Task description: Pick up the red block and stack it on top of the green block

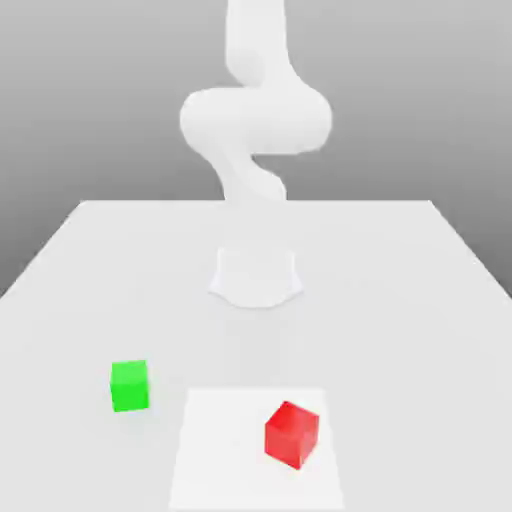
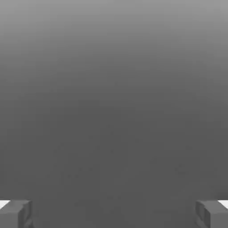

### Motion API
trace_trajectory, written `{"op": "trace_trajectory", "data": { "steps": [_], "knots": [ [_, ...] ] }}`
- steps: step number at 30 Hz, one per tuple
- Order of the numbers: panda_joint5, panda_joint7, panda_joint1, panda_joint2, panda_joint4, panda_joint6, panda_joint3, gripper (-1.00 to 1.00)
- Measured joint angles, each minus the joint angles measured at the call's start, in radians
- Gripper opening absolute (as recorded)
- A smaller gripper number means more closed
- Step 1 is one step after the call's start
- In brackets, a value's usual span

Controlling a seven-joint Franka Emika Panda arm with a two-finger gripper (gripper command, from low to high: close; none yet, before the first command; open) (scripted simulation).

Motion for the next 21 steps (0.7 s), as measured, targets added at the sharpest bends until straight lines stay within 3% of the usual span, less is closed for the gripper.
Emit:
{"op": "trace_trajectory", "data": {
  "steps": [14,21],
  "knots": [
    [-0.013,0.402,-0.081,0.513,-0.221,0.266,0.144,0.0],
    [-0.047,0.614,-0.068,0.768,-0.326,0.401,0.159,0.0]
  ]
}}
